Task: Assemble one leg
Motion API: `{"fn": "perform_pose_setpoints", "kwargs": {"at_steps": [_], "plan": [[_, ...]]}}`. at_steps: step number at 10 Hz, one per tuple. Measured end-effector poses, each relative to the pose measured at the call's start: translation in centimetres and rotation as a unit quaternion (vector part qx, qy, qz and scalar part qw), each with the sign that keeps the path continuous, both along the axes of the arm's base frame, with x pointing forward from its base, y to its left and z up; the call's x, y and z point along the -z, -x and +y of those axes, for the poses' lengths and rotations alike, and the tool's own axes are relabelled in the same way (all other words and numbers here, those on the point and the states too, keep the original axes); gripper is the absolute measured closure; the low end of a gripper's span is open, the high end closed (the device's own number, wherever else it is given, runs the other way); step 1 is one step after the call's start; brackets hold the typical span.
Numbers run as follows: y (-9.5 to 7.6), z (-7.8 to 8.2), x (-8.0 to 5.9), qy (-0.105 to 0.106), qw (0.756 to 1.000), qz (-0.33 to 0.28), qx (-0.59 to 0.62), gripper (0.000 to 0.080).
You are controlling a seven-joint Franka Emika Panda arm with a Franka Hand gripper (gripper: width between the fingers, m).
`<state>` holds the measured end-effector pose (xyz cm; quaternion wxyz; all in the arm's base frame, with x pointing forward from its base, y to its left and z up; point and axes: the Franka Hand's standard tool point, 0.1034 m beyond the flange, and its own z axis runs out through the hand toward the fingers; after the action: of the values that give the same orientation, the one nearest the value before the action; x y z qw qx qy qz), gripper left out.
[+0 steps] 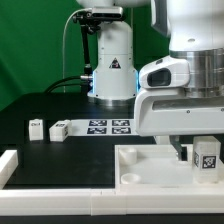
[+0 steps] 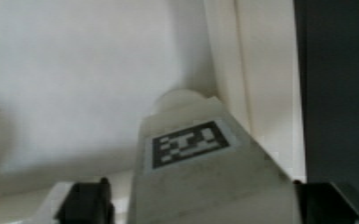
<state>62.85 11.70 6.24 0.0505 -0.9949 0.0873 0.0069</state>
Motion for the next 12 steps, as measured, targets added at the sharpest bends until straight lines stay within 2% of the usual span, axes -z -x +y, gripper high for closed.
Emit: {"fn": "perform_pose_setpoints", "kwargs": {"at_steps": [1, 2, 3, 5, 6, 10, 11, 12], "plan": [[0.00, 0.00, 0.00, 0.000, 1.000, 0.000, 0.000, 0.0454], [-0.01, -0.01, 0.00, 0.000, 1.000, 0.000, 0.000, 0.0454], [0.00, 0.00, 0.00, 0.000, 1.000, 0.001, 0.011, 0.0508], [-0.07, -0.13, -0.01, -0.003, 0.999, 0.002, 0.049, 0.0508], [-0.02, -0.45, 0.01, -0.010, 0.986, 0.011, 0.168, 0.0508], [0.20, -0.19, 0.08, -0.007, 0.900, 0.042, 0.433, 0.0508], [0.17, -0.21, 0.07, -0.007, 0.862, 0.050, 0.505, 0.0508], [0.15, -0.22, 0.05, -0.007, 0.841, 0.053, 0.538, 0.0508]]}}
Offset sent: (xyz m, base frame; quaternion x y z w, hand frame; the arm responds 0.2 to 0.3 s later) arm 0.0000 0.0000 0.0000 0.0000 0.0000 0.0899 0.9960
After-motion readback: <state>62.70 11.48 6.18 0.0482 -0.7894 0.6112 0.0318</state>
